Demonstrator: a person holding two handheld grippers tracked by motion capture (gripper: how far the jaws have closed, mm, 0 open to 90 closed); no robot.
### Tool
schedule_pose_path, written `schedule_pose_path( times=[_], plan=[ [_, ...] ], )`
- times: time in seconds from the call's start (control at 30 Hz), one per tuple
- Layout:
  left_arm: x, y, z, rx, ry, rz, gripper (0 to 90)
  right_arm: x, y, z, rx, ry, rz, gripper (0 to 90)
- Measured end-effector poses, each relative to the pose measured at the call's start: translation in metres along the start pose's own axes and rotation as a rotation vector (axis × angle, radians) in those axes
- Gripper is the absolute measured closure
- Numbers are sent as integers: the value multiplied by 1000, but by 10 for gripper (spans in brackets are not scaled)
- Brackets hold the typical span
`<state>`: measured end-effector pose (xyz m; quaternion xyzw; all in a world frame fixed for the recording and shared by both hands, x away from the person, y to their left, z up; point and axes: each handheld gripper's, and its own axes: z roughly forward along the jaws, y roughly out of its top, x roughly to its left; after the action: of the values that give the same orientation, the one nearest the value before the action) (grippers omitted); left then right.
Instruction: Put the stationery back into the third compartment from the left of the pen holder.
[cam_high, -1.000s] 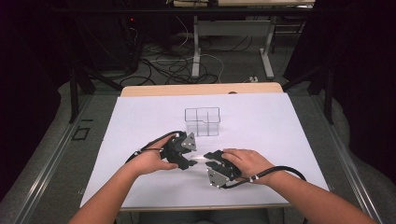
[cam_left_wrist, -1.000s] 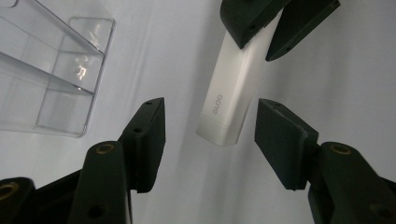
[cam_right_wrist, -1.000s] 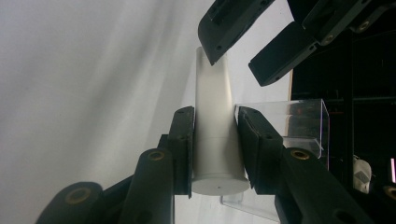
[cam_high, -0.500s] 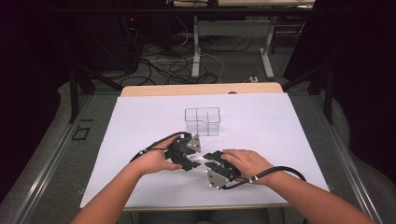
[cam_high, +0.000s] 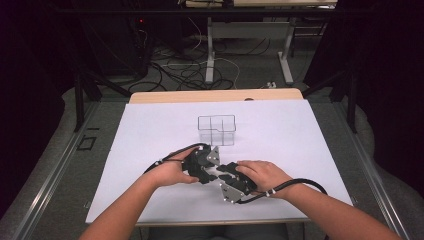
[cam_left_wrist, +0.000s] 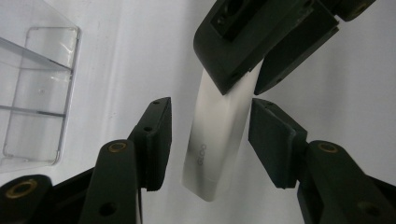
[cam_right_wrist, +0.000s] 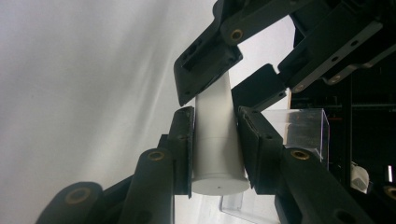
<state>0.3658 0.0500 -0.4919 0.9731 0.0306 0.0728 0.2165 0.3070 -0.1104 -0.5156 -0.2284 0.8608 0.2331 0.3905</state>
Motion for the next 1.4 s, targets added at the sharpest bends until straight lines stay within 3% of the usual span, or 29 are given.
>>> schedule_pose_path(
  times=[0.07, 0.1, 0.2, 0.23, 0.33, 0.37, 0.5, 0.6, 0.7, 0.8, 1.03, 1.17, 1.2, 1.4],
  plan=[
    [-2, 1, 2, -5, 0, -11, 526, 0, 0, 1, -11, 1, -9, 668],
    [-1, 1, 2, 11, 1, 14, 536, 0, 0, 0, 3, 4, -14, 668],
    [-2, 2, 2, 21, 1, 31, 570, 0, 0, 0, 4, 6, -16, 668],
    [-2, 1, 2, 30, -2, 31, 579, 0, 0, 1, -7, -15, -16, 668],
    [-3, 1, 3, 41, 2, 49, 626, -1, 1, -1, 19, 22, -16, 668],
    [-3, 1, 3, 41, 0, 50, 632, 2, 0, 1, -11, -13, 3, 668],
    [-4, 2, 4, 52, 2, 74, 644, 2, 1, 1, -7, -8, -13, 668],
    [-5, 2, 5, 57, 8, 85, 650, 1, 1, 2, 7, 24, -41, 668],
    [-5, 2, 5, 63, 4, 96, 653, 2, 1, 2, -3, 10, -24, 668],
    [-6, 2, 6, 63, 2, 86, 654, 2, 1, 3, 3, 18, -31, 667],
    [-6, 1, 6, 69, 6, 105, 658, 3, 2, 4, 0, 18, -43, 666],
    [-5, 1, 6, 67, 1, 94, 660, 3, 1, 5, -11, -5, -31, 666],
    [-5, 1, 6, 67, 0, 88, 660, 2, 2, 4, 7, 18, -32, 665],
    [-1, -3, 8, 86, 12, 68, 661, 1, 1, 4, -6, 9, -19, 620]
  ],
)
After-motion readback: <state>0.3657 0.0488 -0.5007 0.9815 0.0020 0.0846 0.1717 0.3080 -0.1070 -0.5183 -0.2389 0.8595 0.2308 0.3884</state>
